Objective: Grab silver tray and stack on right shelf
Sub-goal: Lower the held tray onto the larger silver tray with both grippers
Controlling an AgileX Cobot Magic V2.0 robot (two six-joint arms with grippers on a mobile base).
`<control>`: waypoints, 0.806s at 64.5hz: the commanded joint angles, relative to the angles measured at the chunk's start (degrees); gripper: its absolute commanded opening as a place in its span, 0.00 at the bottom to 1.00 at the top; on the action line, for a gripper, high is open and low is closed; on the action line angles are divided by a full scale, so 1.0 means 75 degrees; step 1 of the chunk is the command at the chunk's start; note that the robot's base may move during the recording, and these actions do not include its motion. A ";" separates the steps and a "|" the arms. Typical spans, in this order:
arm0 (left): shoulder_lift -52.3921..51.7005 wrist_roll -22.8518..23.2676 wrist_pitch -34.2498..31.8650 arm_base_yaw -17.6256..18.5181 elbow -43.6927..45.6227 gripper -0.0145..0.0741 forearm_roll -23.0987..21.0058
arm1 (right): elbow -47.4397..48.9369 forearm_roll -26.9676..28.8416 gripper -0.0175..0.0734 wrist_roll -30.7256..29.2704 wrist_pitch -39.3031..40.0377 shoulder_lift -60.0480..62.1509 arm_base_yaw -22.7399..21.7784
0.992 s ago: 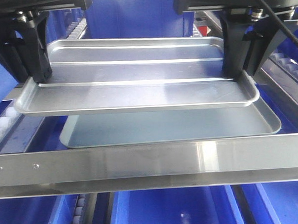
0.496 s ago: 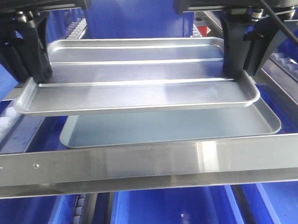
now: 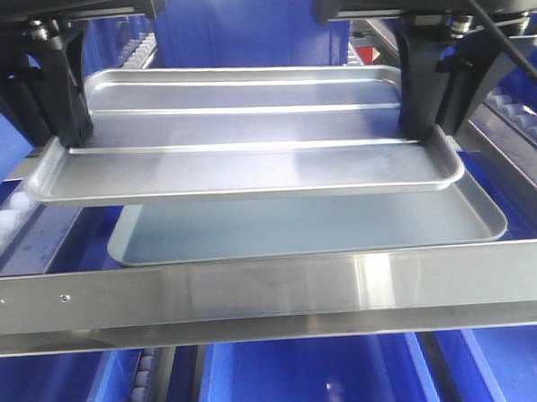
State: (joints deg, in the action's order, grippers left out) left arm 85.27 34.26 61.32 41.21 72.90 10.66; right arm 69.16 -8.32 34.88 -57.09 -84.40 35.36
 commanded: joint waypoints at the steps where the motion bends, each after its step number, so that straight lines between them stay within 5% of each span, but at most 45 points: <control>1: -0.0266 -0.0144 -0.0410 0.0051 0.0234 0.06 0.0279 | 0.0293 -0.0172 0.25 -0.0166 0.0508 0.0312 -0.0012; 21: -0.0164 -0.0189 -0.2039 0.0051 0.0976 0.06 0.0593 | 0.1334 -0.0296 0.25 -0.0603 0.0290 0.0241 -0.0465; 34: 0.0705 -0.0189 -0.2073 0.0020 0.1663 0.06 0.1070 | 0.1873 -0.0296 0.25 -0.1100 0.0289 -0.0335 -0.1313; 52: 0.2144 -0.0189 -0.2176 -0.0348 0.1992 0.06 0.0973 | 0.1900 -0.0320 0.25 -0.1265 0.0907 -0.1380 -0.1822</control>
State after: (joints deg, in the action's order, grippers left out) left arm 101.39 34.14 47.22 39.34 85.67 17.25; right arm 81.02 -9.96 26.73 -56.12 -95.36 22.45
